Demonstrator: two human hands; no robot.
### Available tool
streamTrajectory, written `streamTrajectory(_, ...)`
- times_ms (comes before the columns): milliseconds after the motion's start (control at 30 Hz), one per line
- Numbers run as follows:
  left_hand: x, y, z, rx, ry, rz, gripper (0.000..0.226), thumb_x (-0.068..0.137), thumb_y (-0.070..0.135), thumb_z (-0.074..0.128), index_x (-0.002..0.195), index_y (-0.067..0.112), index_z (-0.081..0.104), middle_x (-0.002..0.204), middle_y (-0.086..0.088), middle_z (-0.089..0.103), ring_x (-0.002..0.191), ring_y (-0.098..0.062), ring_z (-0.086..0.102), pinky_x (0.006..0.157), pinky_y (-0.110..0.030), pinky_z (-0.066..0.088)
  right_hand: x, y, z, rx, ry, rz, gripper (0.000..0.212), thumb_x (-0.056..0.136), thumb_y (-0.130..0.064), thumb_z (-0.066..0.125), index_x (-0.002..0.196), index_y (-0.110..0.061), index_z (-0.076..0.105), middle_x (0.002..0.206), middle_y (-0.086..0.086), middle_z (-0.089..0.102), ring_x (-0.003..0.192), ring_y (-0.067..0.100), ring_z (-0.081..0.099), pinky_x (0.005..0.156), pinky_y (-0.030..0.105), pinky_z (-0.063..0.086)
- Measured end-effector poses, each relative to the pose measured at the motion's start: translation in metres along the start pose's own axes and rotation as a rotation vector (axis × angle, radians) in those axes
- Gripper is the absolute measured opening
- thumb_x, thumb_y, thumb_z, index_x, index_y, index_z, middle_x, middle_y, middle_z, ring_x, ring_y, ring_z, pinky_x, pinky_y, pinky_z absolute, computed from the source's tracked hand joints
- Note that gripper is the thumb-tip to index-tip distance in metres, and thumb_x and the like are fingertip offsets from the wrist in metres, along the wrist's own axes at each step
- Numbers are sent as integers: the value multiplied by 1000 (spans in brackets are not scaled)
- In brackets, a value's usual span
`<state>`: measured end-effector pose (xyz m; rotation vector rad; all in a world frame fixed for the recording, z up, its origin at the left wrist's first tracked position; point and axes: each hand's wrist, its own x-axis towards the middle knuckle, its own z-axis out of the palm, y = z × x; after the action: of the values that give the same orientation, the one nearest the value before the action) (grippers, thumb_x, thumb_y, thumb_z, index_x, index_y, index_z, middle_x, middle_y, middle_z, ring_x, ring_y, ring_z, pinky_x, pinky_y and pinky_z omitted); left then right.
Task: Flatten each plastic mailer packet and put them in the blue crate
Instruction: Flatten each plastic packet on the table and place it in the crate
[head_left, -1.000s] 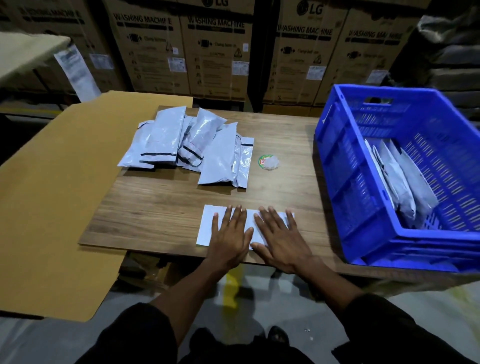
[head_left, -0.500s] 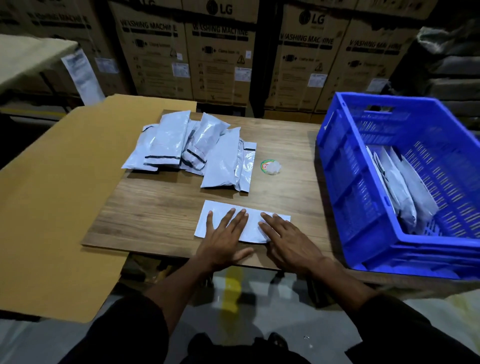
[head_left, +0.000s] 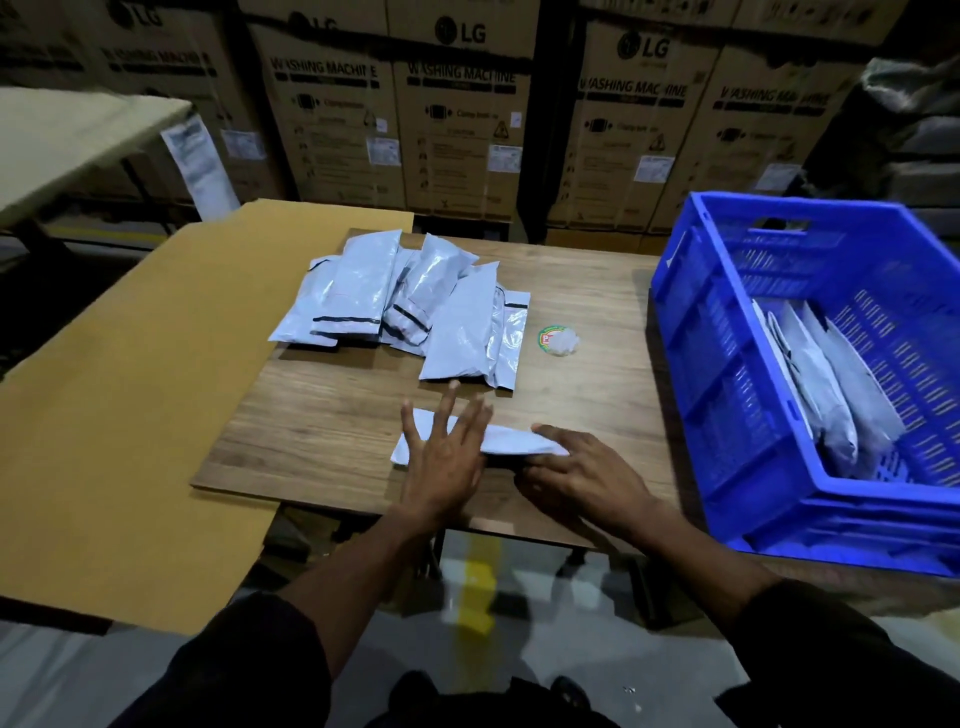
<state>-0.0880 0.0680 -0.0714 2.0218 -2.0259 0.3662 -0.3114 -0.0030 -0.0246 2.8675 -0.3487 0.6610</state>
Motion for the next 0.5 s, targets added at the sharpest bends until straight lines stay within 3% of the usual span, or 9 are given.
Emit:
streamTrajectory(67, 1, -2, -11, 5, 93, -83, 79, 95, 44, 50, 159, 12, 17, 166, -11, 22, 154, -36, 12, 112, -75, 10, 9, 2, -11, 92, 3, 97, 24, 94, -32, 53, 98, -26, 76, 112, -7, 72, 102, 29, 67, 63, 32, 55)
streamTrajectory(133, 2, -5, -20, 4, 159, -125, 82, 95, 48, 45, 160, 11, 11, 167, -17, 12, 154, -38, 8, 116, -71, 3, 9, 3, -13, 245, -26, 249, 24, 88, -29, 56, 103, -29, 75, 116, -16, 71, 98, 23, 67, 63, 31, 55)
streamTrajectory(233, 0, -7, -20, -11, 135, -23, 72, 97, 46, 41, 158, 13, 21, 166, -17, 16, 153, -38, 13, 117, -68, 9, 10, 11, -13, 727, -19, 612, 37, 77, -4, 52, 94, -21, 79, 98, -10, 77, 89, 16, 72, 78, 39, 59)
streamTrajectory(333, -3, -3, -3, -72, -33, 127, 59, 98, 44, 37, 150, 15, 41, 163, -13, 30, 151, -33, 24, 116, -61, 23, 14, 30, -20, 979, -181, 875, 40, 77, 8, 50, 82, -17, 81, 87, -1, 78, 90, 27, 72, 82, 45, 55)
streamTrajectory(400, -7, 3, 5, -86, -232, 130, 63, 98, 50, 27, 150, 17, 43, 162, -9, 32, 150, -28, 25, 117, -58, 26, 14, 41, -21, 979, -299, 911, 37, 79, 8, 53, 80, -17, 80, 88, 0, 78, 94, 24, 71, 86, 41, 55)
streamTrajectory(433, -9, 6, 9, -92, -312, 108, 69, 97, 54, 19, 153, 20, 40, 164, -6, 27, 152, -26, 20, 119, -56, 20, 14, 45, -19, 891, -348, 923, 35, 80, 4, 56, 82, -21, 79, 92, -2, 77, 98, 22, 70, 89, 39, 54)
streamTrajectory(500, -14, 13, 14, -112, -402, 29, 77, 93, 59, 7, 156, 24, 32, 167, -1, 20, 154, -23, 15, 119, -56, 10, 15, 44, -11, 491, -392, 950, 31, 81, -9, 59, 96, -29, 77, 105, -3, 73, 114, 22, 61, 94, 38, 46)
